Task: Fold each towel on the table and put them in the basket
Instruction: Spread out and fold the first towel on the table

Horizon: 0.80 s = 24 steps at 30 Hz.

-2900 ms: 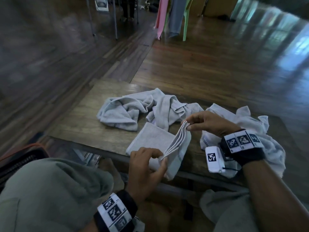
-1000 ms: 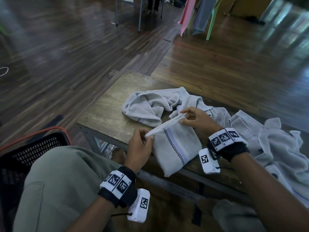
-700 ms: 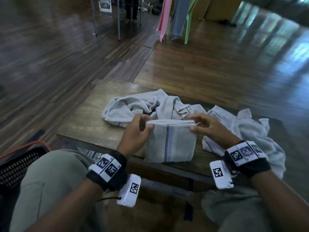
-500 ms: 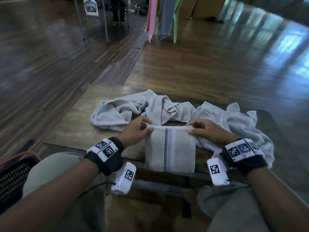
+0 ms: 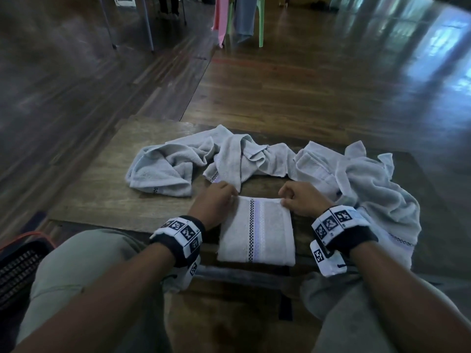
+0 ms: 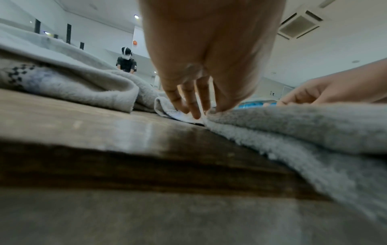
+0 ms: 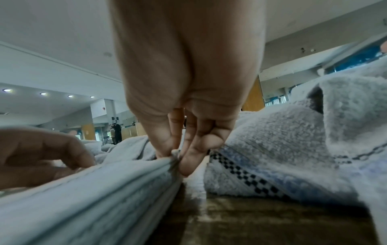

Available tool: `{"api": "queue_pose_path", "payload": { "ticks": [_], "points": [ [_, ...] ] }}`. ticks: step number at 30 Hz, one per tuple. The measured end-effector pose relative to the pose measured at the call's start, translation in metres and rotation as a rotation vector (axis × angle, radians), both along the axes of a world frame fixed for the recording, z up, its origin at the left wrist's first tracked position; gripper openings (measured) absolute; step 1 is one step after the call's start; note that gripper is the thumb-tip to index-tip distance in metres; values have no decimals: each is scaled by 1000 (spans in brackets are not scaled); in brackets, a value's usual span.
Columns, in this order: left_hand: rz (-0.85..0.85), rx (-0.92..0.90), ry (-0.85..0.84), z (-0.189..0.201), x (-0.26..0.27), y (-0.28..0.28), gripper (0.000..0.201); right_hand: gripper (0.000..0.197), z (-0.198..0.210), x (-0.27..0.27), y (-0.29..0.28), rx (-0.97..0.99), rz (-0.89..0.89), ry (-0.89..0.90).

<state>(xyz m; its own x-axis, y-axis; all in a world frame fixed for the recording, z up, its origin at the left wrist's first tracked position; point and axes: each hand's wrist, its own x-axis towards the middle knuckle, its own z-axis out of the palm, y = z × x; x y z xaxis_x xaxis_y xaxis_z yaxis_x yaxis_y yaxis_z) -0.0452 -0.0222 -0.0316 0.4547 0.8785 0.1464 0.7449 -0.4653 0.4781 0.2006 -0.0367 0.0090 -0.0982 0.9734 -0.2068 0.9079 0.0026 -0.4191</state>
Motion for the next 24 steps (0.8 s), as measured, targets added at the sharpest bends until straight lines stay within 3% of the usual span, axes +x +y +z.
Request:
{"api": "queue_pose_path", "payload": {
  "ticks": [7,13,24],
  "points": [
    [-61,-62,-20,-1,-4,7,14,8,-2,0,-3,30,-7,-17],
    [23,-76,-36,-1,-1,10,8,8,-6,3,-9,192,142,-42],
    [49,-52,5,-1,-1,8,8,10,-20,6,-2,224,36,110]
  ]
}}
